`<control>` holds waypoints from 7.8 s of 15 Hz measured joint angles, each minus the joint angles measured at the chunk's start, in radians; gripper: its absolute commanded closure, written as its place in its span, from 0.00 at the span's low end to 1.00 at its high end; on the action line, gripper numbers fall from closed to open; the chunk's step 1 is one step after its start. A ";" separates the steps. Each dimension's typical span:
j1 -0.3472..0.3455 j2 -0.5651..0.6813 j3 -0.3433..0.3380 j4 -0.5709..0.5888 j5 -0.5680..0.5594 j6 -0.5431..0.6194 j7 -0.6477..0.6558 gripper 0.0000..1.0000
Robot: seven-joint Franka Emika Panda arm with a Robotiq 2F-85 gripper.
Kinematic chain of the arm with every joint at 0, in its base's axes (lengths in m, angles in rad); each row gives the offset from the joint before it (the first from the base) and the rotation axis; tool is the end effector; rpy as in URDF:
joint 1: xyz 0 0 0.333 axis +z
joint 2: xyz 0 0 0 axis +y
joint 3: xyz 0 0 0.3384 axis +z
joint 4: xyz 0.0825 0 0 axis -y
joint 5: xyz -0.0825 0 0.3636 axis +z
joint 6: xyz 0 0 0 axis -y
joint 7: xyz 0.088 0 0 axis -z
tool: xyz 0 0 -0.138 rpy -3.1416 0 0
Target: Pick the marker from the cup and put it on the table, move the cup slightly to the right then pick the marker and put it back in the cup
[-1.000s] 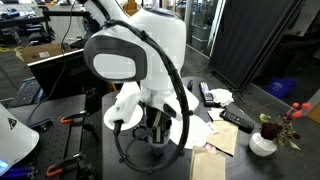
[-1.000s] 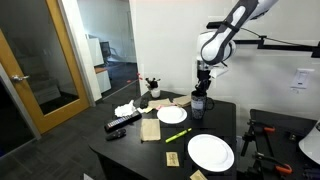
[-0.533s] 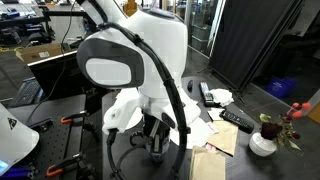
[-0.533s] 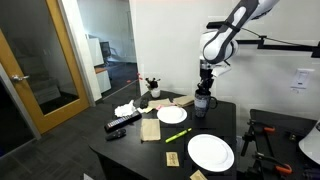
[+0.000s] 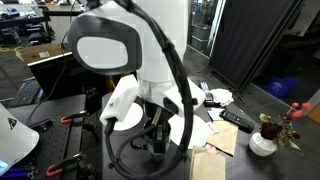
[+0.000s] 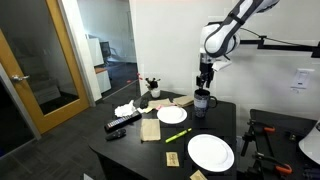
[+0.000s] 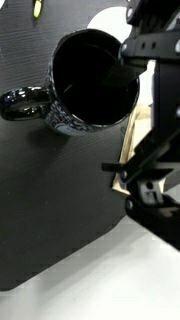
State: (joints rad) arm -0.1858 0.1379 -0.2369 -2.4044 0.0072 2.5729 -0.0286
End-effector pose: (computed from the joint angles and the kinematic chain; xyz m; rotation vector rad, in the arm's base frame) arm 0.4500 -0.2035 0.2698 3.0449 -0.6131 0.0425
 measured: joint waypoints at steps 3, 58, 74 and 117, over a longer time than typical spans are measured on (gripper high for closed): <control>0.001 -0.079 0.002 -0.003 -0.040 -0.072 0.002 0.00; 0.182 0.302 0.300 0.092 -0.042 0.227 -0.772 0.00; 0.155 0.450 0.331 0.196 -0.050 0.227 -0.771 0.18; 0.198 -0.087 0.380 0.127 -0.011 -0.161 -0.313 0.86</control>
State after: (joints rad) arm 0.0125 0.0506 0.1428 -2.2777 -0.0035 2.4121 -0.3412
